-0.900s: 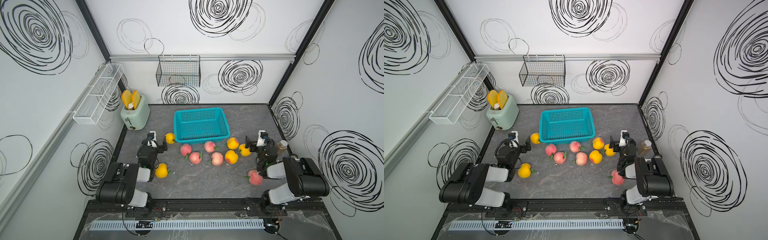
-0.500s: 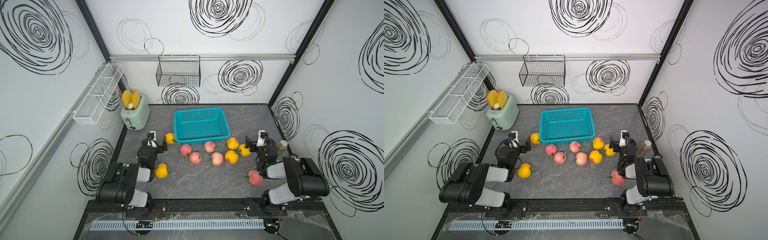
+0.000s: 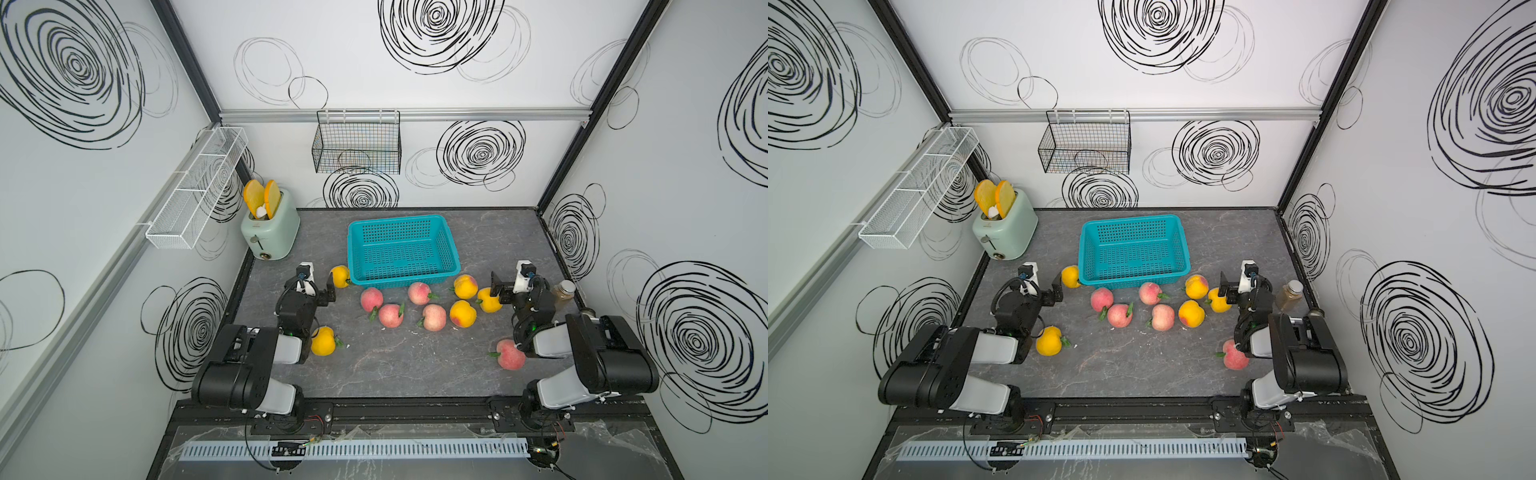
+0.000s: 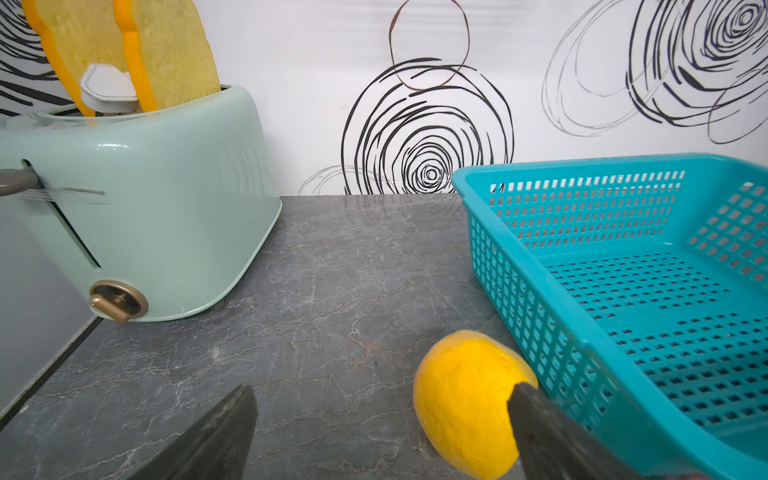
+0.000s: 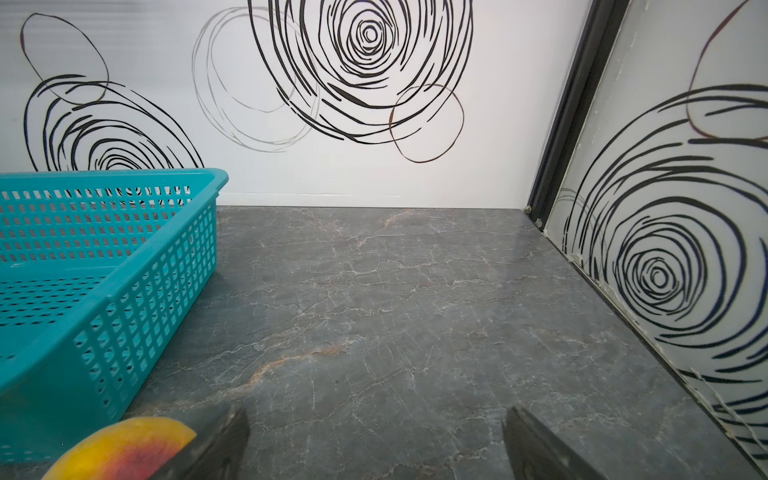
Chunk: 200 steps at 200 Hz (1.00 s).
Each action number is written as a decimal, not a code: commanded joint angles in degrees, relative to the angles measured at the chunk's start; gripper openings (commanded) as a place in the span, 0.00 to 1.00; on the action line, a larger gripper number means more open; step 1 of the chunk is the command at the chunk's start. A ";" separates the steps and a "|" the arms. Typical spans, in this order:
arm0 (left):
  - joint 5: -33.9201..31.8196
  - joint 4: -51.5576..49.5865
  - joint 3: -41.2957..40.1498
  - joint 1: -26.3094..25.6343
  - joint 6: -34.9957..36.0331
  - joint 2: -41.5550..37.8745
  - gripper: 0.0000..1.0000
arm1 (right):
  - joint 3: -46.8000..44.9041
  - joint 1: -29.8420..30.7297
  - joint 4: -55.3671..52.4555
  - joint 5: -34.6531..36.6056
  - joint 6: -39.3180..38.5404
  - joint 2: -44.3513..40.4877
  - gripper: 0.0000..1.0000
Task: Put the peaches into the basket
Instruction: Pick up the peach from the center of the board.
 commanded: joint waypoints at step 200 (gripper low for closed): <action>-0.78 4.17 0.81 -0.27 1.09 -0.47 0.98 | 0.78 0.00 0.59 0.19 -0.40 -0.09 0.99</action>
